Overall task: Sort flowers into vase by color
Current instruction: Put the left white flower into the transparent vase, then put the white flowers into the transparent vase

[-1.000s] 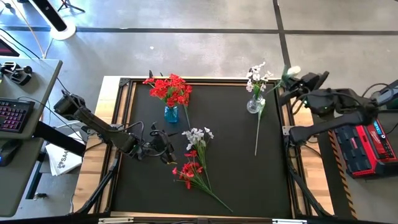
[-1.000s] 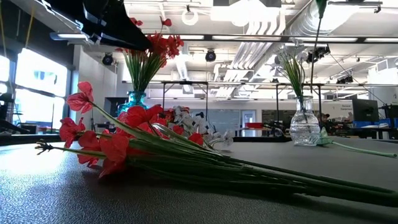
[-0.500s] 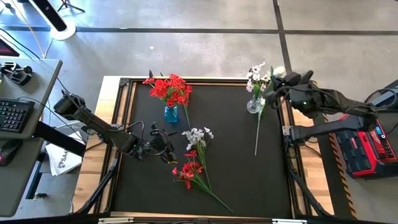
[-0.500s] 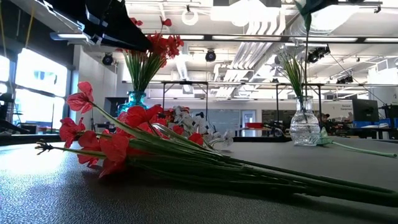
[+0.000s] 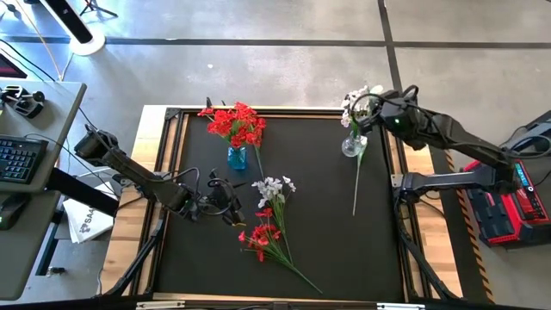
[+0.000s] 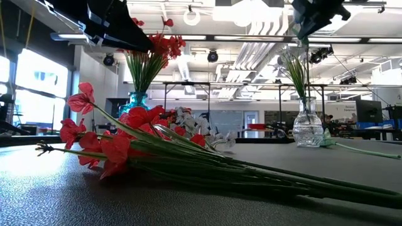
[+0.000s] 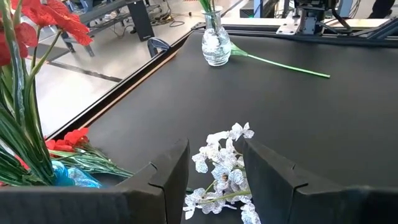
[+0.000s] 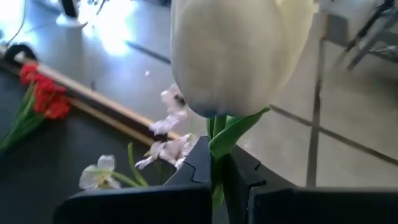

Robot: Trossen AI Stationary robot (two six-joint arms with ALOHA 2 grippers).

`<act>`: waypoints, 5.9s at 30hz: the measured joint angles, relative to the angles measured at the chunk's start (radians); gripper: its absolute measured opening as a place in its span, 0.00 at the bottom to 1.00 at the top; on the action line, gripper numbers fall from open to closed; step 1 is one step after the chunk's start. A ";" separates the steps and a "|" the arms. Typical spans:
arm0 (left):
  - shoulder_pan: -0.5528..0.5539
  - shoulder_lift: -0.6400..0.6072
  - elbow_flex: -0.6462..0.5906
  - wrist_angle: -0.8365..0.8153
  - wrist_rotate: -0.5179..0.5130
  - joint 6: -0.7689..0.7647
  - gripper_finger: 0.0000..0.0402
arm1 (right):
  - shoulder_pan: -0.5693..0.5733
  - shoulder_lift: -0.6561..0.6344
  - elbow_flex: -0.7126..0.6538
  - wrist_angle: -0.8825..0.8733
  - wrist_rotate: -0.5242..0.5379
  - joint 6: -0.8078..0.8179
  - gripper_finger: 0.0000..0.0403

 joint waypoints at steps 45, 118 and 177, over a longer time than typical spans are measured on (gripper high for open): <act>0.000 0.000 0.000 0.000 0.026 -0.033 0.34 | -0.088 0.167 0.198 -0.130 -0.080 -0.010 0.48; -0.060 0.001 0.004 0.102 0.091 0.071 0.34 | 0.902 0.176 -0.504 0.763 -0.220 0.217 0.51; -0.183 0.000 0.023 -0.333 0.018 -0.504 0.34 | 0.632 1.103 0.233 0.010 -0.387 0.394 0.05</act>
